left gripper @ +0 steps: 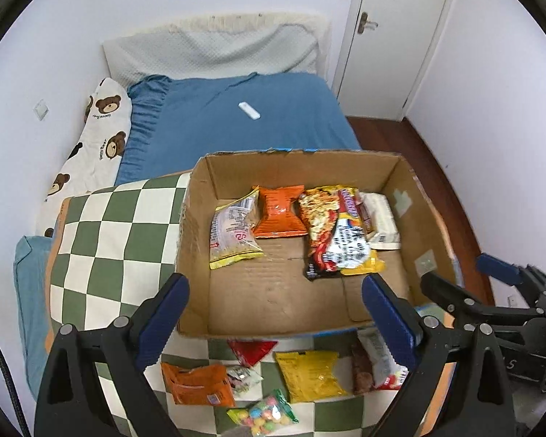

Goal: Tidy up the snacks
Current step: 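Lift both grippers out of the box back toward the snacks, then grasp the red spicy-strip packet with the right gripper while the left grasps the yellow chip bag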

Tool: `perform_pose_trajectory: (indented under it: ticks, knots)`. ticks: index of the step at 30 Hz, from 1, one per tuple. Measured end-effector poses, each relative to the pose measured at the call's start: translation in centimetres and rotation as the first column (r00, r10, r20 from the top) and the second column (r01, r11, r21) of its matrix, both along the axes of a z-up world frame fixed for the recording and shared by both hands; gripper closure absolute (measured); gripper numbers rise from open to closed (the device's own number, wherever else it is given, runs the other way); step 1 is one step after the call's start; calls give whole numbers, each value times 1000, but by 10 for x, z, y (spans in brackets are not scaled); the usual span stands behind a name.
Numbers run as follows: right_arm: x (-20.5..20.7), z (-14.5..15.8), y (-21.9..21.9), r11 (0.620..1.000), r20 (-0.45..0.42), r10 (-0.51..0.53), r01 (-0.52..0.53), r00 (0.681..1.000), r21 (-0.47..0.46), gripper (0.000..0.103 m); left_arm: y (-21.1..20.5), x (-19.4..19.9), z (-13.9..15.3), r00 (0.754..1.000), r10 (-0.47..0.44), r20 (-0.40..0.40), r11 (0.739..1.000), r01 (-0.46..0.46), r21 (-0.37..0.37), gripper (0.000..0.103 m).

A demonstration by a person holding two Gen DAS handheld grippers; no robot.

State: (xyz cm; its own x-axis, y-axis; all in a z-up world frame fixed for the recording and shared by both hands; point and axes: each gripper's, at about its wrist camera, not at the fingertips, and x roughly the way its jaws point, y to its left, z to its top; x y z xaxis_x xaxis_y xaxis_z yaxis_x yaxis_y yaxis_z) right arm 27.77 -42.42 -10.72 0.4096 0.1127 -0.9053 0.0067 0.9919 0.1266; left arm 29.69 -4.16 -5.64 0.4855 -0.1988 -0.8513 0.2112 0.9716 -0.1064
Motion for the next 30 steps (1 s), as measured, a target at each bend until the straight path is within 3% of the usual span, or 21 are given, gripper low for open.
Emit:
perform_pose_trajectory:
  ticks: [4,8,12,15,18,24,30]
  knots:
    - [-22,12,0,999,26,-10,9,1000,48,7,5,-22,11,999,15,43,1000,-15,-14,6]
    - [-47,4,-7,993,11,-38,37,999,108,7,11,-45,-4,999,25,26,1000,-25,-1,6]
    - [-70,-40,-25,984,-76,-83,94,994,151,7,8,-60,-54,995,27,-91,999,-25,24,6]
    - [-82,-79,-43,984,-139,-108,126,984,127,7,0,-63,-99,979,16,-203,999,-9,36,6]
    - [-91,-120,-69,981,-198,-142,164,970,102,19,-10,-67,-134,961,10,-276,999,3,47,6]
    - [-100,-194,-115,952,-295,-197,255,935,172,24,-25,-75,-173,936,6,-352,998,15,56,6]
    - [-120,-204,-102,940,-344,-137,232,929,252,24,-33,-83,-186,928,-3,-372,996,38,85,6]
